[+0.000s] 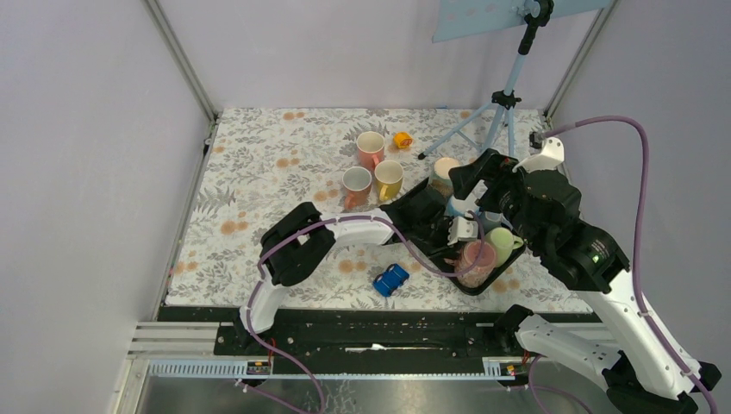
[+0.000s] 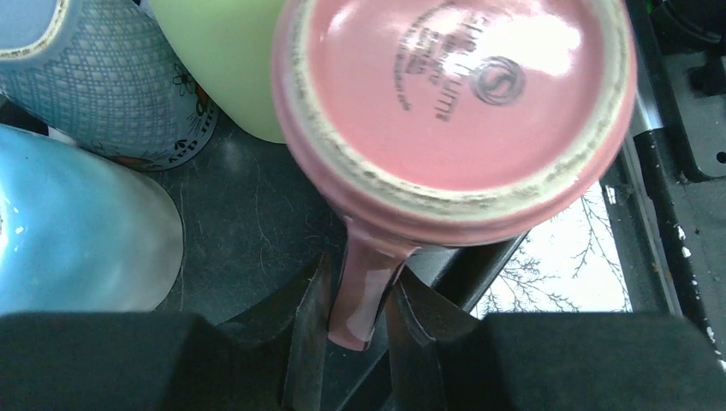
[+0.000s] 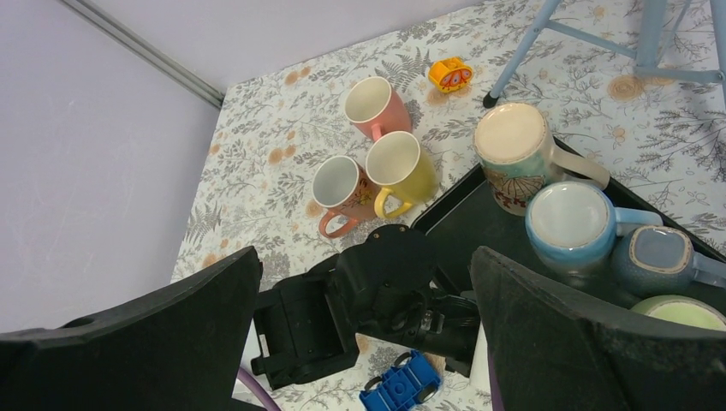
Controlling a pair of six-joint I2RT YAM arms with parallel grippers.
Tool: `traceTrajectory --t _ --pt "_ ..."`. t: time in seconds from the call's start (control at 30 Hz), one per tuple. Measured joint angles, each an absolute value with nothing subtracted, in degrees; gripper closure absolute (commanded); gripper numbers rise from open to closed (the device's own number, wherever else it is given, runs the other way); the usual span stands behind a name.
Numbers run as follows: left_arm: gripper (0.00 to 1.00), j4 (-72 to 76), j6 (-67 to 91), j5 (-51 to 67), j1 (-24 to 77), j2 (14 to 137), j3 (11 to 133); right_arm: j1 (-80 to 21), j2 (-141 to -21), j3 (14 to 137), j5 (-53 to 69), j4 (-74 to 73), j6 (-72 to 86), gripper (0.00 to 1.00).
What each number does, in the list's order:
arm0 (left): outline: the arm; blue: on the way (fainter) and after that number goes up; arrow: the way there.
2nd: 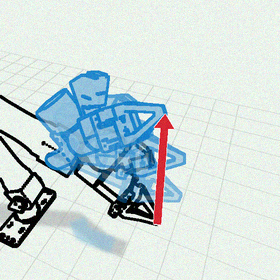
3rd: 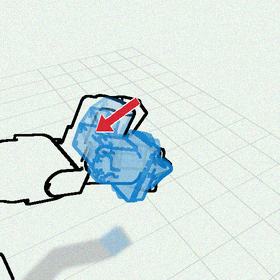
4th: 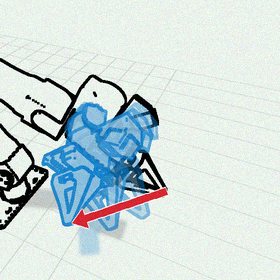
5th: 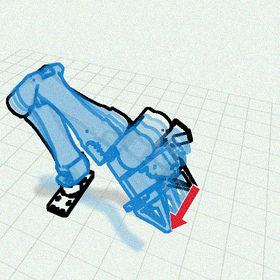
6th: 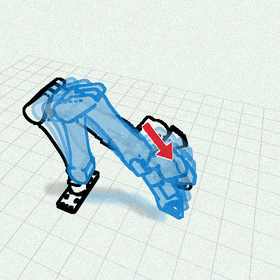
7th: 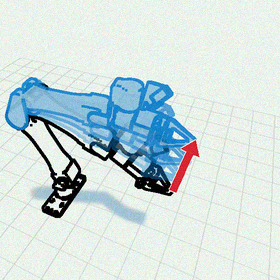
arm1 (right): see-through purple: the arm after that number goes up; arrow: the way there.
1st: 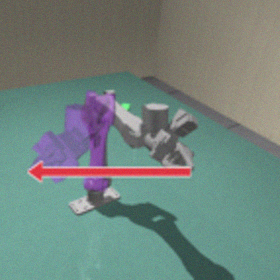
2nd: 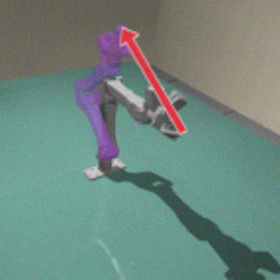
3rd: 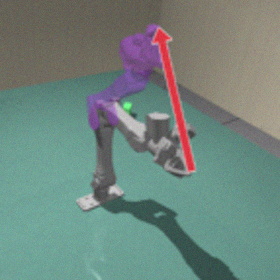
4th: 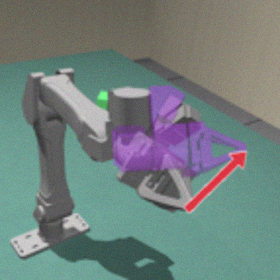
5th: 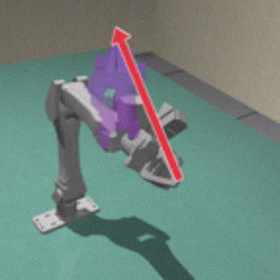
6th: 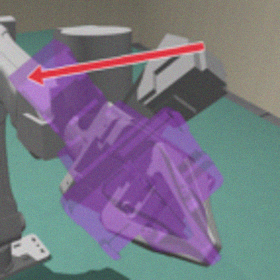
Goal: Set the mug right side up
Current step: Turn over the cup on the tray.
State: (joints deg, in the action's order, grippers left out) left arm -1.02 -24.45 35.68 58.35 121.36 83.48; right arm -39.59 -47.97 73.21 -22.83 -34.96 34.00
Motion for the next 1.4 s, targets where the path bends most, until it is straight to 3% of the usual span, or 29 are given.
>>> traceTrajectory --t 0.33,0.63,0.77,1.13,1.23,1.4 --pt "0.85 -0.51 -25.43 32.36 58.35 120.36 82.41 -39.59 -47.99 71.72 -21.89 -33.28 34.54 0.0" --pt "1.0 6.11 -24.82 21.15 57.78 113.34 71.29 -39.59 -47.99 69.43 -21.12 -31.68 35.05 0.0" --pt "1.0 8.71 -23.92 17.37 57.67 111.63 68.23 -39.59 -47.99 68.29 -20.27 -30.83 35.31 0.0" --pt "0.54 11.27 -21.5 10.61 57.67 110.67 66.52 -39.59 -46.96 65.1 -19.81 -29.19 36.16 0.0" --pt "0.49 11.29 -21.52 10.96 57.58 110.48 66.52 -39.59 -46.7 64.88 -19.81 -29.19 36.32 0.0" --pt "0.49 7.73 -22.55 13.87 57.56 110.59 68.53 -39.59 -46.28 64.6 -19.81 -29.17 36.36 0.0"
